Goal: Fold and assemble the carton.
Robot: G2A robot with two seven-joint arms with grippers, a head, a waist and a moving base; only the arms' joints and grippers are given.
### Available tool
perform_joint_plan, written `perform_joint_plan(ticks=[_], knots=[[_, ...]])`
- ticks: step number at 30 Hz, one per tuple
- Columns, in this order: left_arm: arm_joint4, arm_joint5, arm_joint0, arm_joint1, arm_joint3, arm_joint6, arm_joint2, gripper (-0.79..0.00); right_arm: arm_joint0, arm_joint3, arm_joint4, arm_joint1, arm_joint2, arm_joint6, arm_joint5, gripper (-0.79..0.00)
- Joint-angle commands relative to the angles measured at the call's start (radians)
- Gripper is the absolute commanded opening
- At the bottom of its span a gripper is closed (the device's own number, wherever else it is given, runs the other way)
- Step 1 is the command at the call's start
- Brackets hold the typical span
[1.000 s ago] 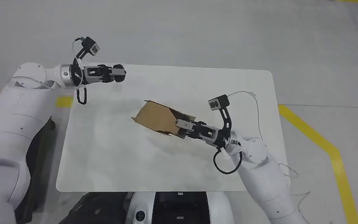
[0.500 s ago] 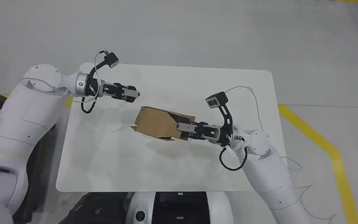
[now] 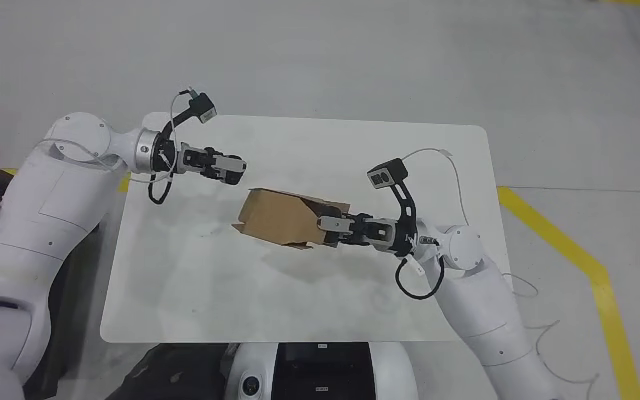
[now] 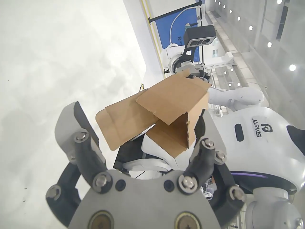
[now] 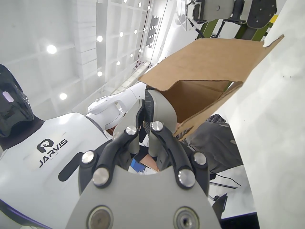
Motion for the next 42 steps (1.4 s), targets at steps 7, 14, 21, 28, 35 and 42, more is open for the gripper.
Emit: perform_joint_plan(ticks=[7, 14, 21, 28, 35, 42], knots=[[-0.145, 0.109, 0.043, 0.007, -0.055, -0.109, -0.042, 0.000, 0.018, 0.022, 0.005, 0.000, -0.012, -0.010, 0.010, -0.785], [-0.214, 0.114, 0.071, 0.022, -0.068, -0.109, -0.004, 0.000, 0.069, 0.131, 0.041, -0.003, -0.020, 0.015, -0.032, -0.785], [-0.301, 0.111, 0.053, 0.038, -0.081, -0.109, 0.066, 0.000, 0.090, 0.172, 0.071, -0.005, -0.039, 0.039, -0.043, -0.785], [-0.346, 0.109, 0.021, 0.050, -0.087, -0.109, 0.125, 0.000, 0.093, 0.185, 0.096, -0.007, -0.053, 0.043, -0.054, -0.785], [-0.395, 0.109, 0.005, 0.062, -0.111, -0.109, 0.174, 0.000, 0.095, 0.198, 0.095, -0.008, -0.055, 0.014, -0.073, -0.785], [-0.433, 0.109, -0.005, 0.080, -0.133, -0.109, 0.204, 0.000, 0.091, 0.206, 0.103, -0.008, -0.052, -0.006, -0.093, -0.785]])
